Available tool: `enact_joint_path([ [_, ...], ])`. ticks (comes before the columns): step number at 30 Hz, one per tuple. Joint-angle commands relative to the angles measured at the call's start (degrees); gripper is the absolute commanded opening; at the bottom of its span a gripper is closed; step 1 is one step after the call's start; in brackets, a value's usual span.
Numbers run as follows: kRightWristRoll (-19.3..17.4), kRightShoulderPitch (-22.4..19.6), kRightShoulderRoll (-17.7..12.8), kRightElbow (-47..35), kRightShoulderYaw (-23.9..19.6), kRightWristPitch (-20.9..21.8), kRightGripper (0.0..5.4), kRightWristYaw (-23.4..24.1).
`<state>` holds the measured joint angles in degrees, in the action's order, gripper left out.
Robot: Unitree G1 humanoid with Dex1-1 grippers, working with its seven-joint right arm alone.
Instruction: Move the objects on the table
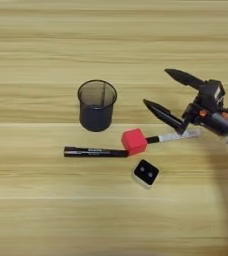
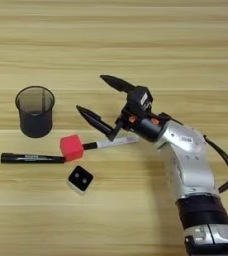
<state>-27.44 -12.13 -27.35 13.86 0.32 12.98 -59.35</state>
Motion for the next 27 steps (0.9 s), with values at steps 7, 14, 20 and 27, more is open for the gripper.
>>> enact_joint_path([
  [7, 7.4, -2.2, -0.9, -4.1, 3.4, -4.3, 5.35, -1.4],
  [14, 13.6, -3.0, 0.1, -1.2, 6.3, -7.6, 5.35, 0.0],
  [20, 17.8, -3.5, 0.4, 0.8, 7.7, -8.5, 5.35, 0.6],
  [27, 19.7, -4.0, 1.2, 2.4, 7.8, -8.1, 5.35, 1.4],
])
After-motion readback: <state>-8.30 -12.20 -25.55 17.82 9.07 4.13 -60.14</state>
